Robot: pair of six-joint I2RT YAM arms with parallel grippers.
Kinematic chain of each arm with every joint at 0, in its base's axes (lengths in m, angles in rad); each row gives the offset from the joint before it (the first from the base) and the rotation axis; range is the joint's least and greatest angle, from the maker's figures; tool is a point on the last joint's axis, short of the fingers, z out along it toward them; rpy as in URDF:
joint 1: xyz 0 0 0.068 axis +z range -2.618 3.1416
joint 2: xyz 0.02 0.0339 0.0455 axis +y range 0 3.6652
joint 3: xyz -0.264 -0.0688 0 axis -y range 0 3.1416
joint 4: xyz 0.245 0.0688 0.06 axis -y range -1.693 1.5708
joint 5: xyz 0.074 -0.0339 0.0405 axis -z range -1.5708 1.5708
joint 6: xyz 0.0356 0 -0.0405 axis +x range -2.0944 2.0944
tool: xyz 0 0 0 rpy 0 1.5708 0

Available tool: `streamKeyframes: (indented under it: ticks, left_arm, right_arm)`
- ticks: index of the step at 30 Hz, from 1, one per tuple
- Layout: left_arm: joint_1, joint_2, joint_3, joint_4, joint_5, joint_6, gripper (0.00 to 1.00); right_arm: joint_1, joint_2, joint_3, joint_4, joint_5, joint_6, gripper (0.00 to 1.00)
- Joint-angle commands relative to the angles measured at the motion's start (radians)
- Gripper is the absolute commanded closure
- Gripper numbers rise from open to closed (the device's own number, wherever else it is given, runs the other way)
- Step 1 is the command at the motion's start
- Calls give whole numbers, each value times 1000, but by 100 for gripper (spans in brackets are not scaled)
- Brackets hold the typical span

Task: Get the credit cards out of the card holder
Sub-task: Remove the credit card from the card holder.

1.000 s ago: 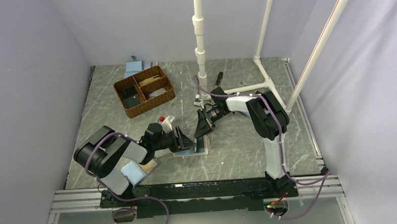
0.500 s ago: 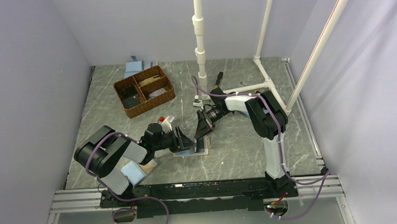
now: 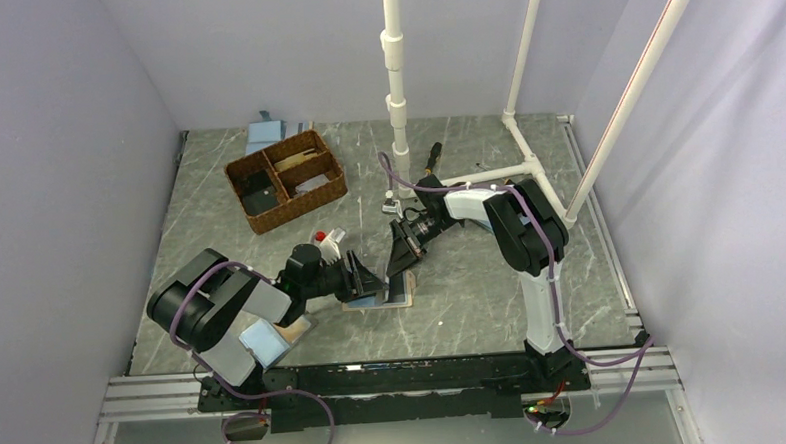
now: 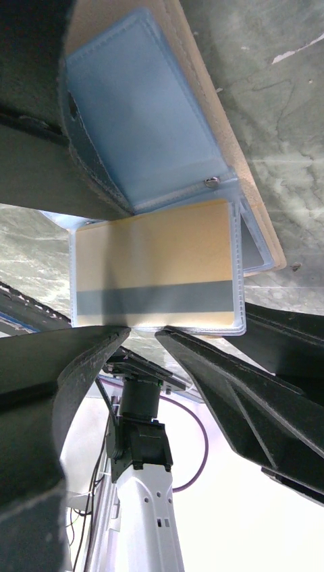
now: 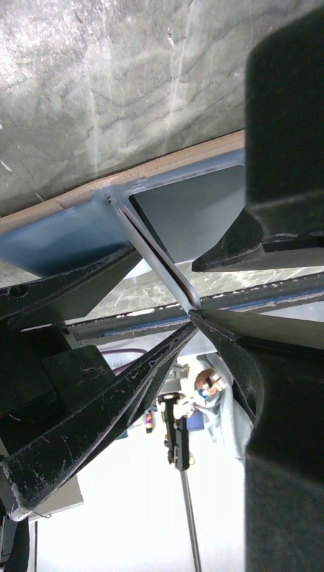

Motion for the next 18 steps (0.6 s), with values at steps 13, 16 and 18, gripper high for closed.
streamKeyframes:
  ticks: [13, 16, 18]
  left_arm:
    - [0, 63, -50, -28, 6, 6, 44]
    - [0, 69, -48, -20, 10, 5, 44]
    - [0, 72, -48, -16, 12, 4, 44]
  right_arm:
    - [-8, 9, 48, -64, -27, -116, 70]
    - [-7, 6, 48, -64, -28, -117, 69]
    - [-7, 5, 48, -65, -24, -117, 68]
